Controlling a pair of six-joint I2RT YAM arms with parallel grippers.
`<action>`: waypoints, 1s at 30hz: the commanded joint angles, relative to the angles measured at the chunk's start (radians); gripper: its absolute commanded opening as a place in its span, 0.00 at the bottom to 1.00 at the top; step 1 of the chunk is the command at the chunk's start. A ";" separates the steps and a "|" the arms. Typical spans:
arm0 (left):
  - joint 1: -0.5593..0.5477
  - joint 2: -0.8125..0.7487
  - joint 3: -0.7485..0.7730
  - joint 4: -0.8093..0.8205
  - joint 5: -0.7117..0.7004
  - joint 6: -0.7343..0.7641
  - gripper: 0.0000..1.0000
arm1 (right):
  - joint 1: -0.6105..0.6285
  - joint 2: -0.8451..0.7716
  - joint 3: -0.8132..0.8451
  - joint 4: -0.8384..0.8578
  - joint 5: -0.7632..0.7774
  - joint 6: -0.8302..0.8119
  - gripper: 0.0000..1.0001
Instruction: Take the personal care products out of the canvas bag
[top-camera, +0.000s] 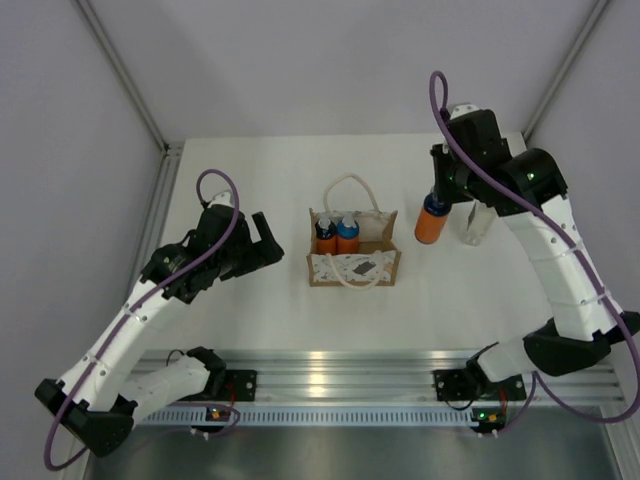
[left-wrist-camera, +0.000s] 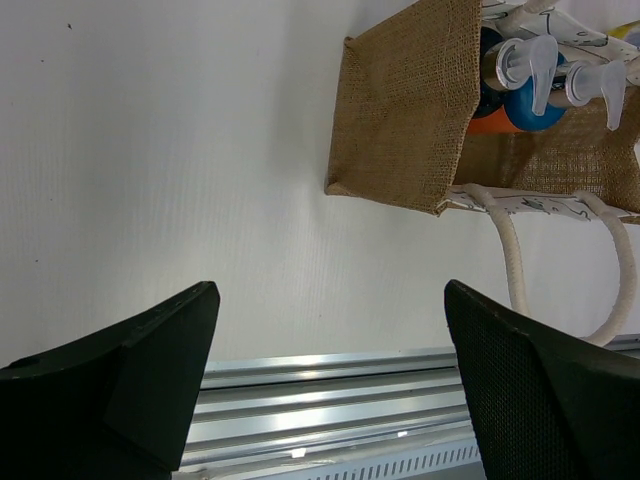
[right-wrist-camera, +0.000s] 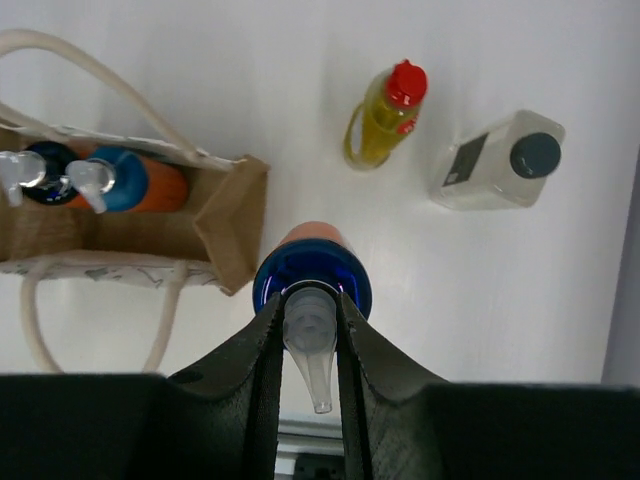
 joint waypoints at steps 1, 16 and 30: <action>-0.001 -0.016 -0.002 0.028 -0.011 -0.007 0.99 | -0.084 -0.086 -0.078 0.097 0.086 0.007 0.00; -0.001 -0.018 0.007 0.028 -0.003 0.006 0.99 | -0.524 -0.248 -0.619 0.408 -0.036 0.009 0.00; -0.001 -0.015 0.016 0.028 0.003 0.017 0.98 | -0.696 -0.251 -0.830 0.587 -0.078 0.001 0.00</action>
